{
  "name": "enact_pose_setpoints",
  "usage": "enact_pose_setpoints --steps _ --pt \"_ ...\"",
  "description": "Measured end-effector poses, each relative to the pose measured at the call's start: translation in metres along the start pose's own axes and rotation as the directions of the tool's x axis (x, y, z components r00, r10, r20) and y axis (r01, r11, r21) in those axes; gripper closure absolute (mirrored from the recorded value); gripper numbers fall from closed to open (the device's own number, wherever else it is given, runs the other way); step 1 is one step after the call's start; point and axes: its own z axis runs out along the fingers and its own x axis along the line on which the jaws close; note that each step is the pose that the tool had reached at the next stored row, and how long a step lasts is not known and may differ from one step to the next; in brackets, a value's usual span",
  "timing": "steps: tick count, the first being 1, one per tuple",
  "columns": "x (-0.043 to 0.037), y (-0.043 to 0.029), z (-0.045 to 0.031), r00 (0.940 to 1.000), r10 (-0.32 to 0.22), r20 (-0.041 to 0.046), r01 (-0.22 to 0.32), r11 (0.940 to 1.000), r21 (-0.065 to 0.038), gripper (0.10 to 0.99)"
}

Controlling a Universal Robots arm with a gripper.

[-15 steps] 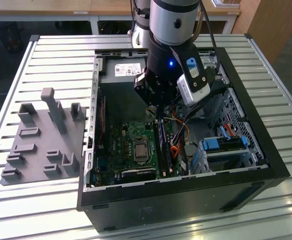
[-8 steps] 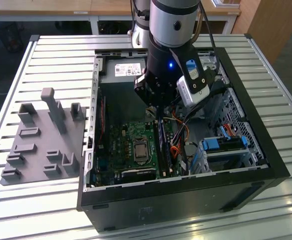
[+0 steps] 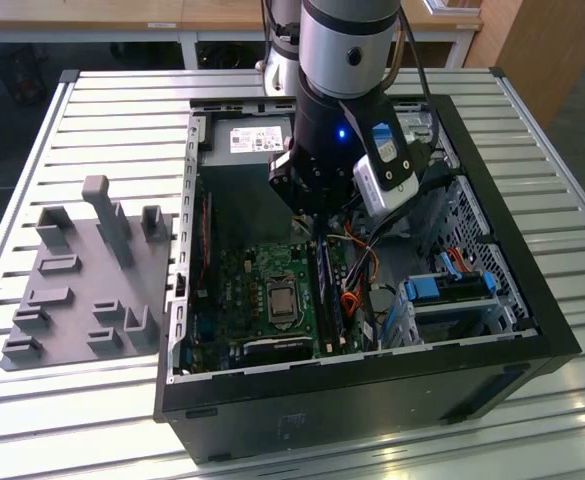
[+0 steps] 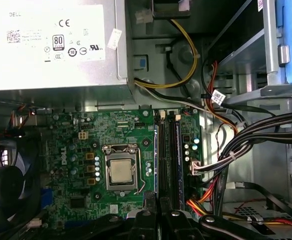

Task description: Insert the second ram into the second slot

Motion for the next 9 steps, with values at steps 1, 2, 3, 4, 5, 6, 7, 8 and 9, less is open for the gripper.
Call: enact_pose_setpoints --steps 1,2,3,4,5,6,7,8,9 --pt "0.0 0.0 0.0004 1.0 0.0 0.0 0.0 1.0 0.0 0.949" --pt "0.0 0.0 0.0007 1.0 0.0 -0.0001 0.0 1.0 0.0 0.949" --pt "0.0 0.0 0.0011 1.0 0.0 -0.0001 0.0 1.0 0.0 0.949" --pt "0.0 0.0 0.0015 1.0 0.0 -0.0001 0.0 1.0 0.0 0.949" --pt "0.0 0.0 0.002 1.0 0.0 -0.0001 0.0 1.0 0.0 0.949" --pt "0.0 -0.0001 0.0027 1.0 0.0 -0.0001 0.0 1.0 0.0 0.949" --pt "0.0 -0.0001 0.0034 1.0 0.0 -0.0001 0.0 1.0 0.0 0.949" --pt "0.0 -0.0001 0.0043 1.0 0.0 -0.0002 0.0 1.0 0.0 0.949" --pt "0.0 -0.0001 0.0051 1.0 0.0 -0.0003 0.0 1.0 0.0 0.949"
